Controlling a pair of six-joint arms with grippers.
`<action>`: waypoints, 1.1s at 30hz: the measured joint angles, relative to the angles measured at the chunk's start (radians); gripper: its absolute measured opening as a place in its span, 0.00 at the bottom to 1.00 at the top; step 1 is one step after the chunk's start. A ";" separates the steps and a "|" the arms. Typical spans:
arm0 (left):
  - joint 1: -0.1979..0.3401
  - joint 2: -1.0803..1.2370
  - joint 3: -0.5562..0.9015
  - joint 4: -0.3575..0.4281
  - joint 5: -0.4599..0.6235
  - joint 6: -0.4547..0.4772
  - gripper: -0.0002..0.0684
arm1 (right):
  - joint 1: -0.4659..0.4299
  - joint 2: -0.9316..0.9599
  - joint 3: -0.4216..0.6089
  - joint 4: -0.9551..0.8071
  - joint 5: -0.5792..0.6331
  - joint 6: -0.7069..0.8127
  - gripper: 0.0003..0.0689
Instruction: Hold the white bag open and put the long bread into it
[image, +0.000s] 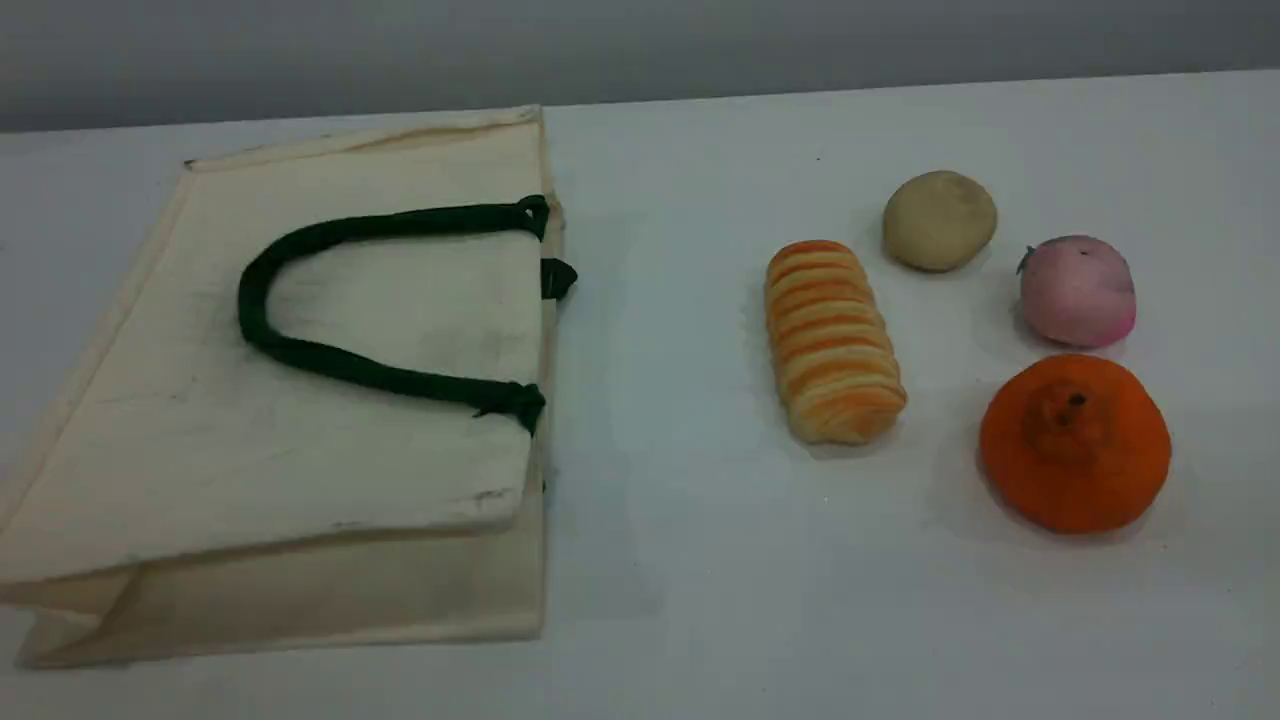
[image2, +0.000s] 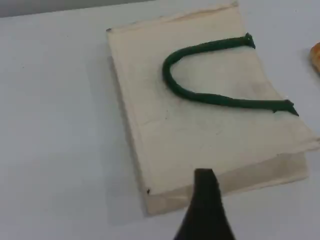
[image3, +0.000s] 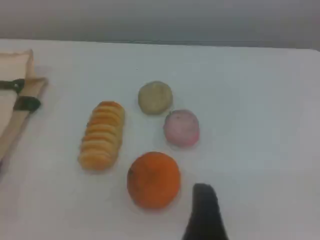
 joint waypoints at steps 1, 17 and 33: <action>0.000 0.000 0.000 0.000 0.000 0.001 0.72 | 0.000 0.000 0.000 0.000 0.000 0.000 0.68; 0.000 0.000 0.000 0.000 -0.002 0.000 0.72 | 0.000 0.000 0.000 0.031 0.000 0.000 0.68; 0.000 0.124 -0.085 0.004 0.020 -0.031 0.72 | 0.000 0.053 -0.044 0.096 -0.054 -0.061 0.68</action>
